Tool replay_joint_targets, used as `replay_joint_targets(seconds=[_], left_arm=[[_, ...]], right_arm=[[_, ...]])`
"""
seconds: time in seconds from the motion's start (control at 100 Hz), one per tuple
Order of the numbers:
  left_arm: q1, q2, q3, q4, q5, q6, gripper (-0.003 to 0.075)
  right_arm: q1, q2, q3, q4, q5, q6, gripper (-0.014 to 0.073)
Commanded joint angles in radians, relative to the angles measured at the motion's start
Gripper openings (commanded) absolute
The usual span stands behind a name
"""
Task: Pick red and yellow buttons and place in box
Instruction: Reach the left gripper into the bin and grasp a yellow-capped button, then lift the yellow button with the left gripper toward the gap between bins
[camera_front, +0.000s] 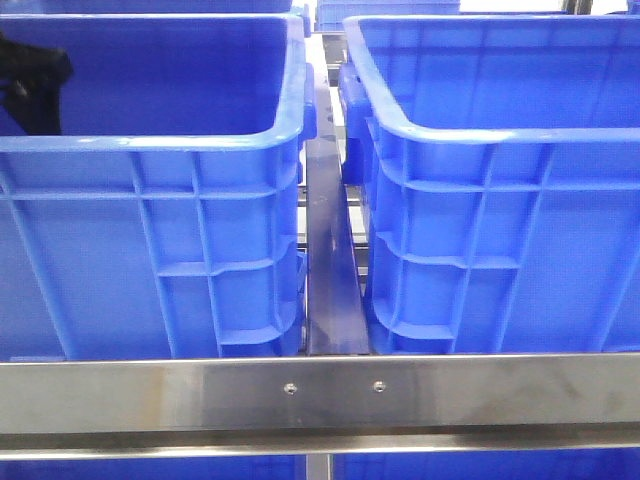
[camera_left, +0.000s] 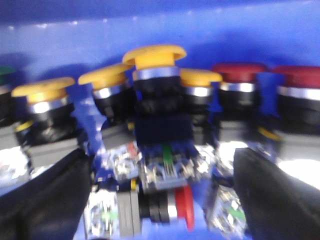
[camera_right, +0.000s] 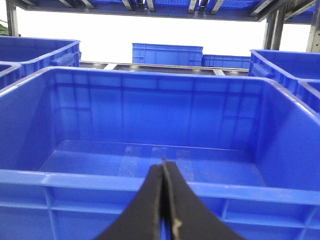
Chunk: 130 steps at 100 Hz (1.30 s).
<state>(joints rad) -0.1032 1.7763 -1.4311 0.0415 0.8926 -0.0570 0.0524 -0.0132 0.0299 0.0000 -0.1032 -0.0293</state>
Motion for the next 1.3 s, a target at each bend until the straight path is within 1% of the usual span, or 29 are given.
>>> replay_joint_targets(seconds=[0.0, 0.17, 0.24, 0.28, 0.29, 0.36, 0.37, 0.43, 0.47, 0.56, 0.61, 0.8, 0.98, 1.05, 1.17, 1.29], left_arm=[[-0.007, -0.011, -0.047, 0.005, -0.021, -0.004, 0.0554], [-0.007, 0.036, -0.062, 0.005, -0.029, -0.004, 0.0552], [-0.007, 0.04, -0.062, 0.005, -0.038, -0.004, 0.0521], [-0.007, 0.04, -0.062, 0.005, -0.048, -0.004, 0.0478], [-0.007, 0.04, -0.062, 0.005, -0.05, -0.004, 0.0478], [-0.007, 0.04, -0.062, 0.005, -0.065, -0.004, 0.0399], [-0.007, 0.04, -0.062, 0.005, -0.068, -0.004, 0.0374], [-0.007, 0.04, -0.062, 0.005, -0.07, -0.004, 0.0317], [-0.007, 0.04, -0.062, 0.005, -0.07, -0.004, 0.0256], [-0.007, 0.04, -0.062, 0.005, -0.072, -0.004, 0.0184], [-0.007, 0.04, -0.062, 0.003, -0.075, -0.004, 0.0162], [-0.007, 0.036, -0.062, 0.001, -0.084, -0.004, 0.0157], [-0.009, -0.018, -0.062, -0.005, -0.086, 0.007, 0.0157], [-0.011, -0.051, -0.062, -0.041, -0.078, 0.071, 0.0157], [-0.029, -0.11, -0.06, -0.162, -0.074, 0.187, 0.0157], [-0.058, -0.167, -0.06, -0.228, -0.074, 0.212, 0.0157]], right_arm=[[0.002, -0.021, -0.018, 0.0, -0.074, 0.001, -0.0062], [0.002, -0.021, -0.018, 0.0, -0.074, 0.001, -0.0062], [0.002, -0.021, -0.018, 0.0, -0.074, 0.001, -0.0062], [0.002, -0.021, -0.018, 0.0, -0.074, 0.001, -0.0062], [0.002, -0.021, -0.018, 0.0, -0.074, 0.001, -0.0062], [0.002, -0.021, -0.018, 0.0, -0.074, 0.001, -0.0062], [0.002, -0.021, -0.018, 0.0, -0.074, 0.001, -0.0062], [0.002, -0.021, -0.018, 0.0, -0.074, 0.001, -0.0062], [0.002, -0.021, -0.018, 0.0, -0.074, 0.001, -0.0062], [0.002, -0.021, -0.018, 0.0, -0.074, 0.001, -0.0062], [0.002, -0.021, -0.018, 0.0, -0.074, 0.001, -0.0062], [0.002, -0.021, -0.018, 0.0, -0.074, 0.001, -0.0062], [0.002, -0.021, -0.018, 0.0, -0.074, 0.001, -0.0062], [0.002, -0.021, -0.018, 0.0, -0.074, 0.001, -0.0062], [0.002, -0.021, -0.018, 0.0, -0.074, 0.001, -0.0062], [0.002, -0.021, -0.018, 0.0, -0.074, 0.001, -0.0062]])
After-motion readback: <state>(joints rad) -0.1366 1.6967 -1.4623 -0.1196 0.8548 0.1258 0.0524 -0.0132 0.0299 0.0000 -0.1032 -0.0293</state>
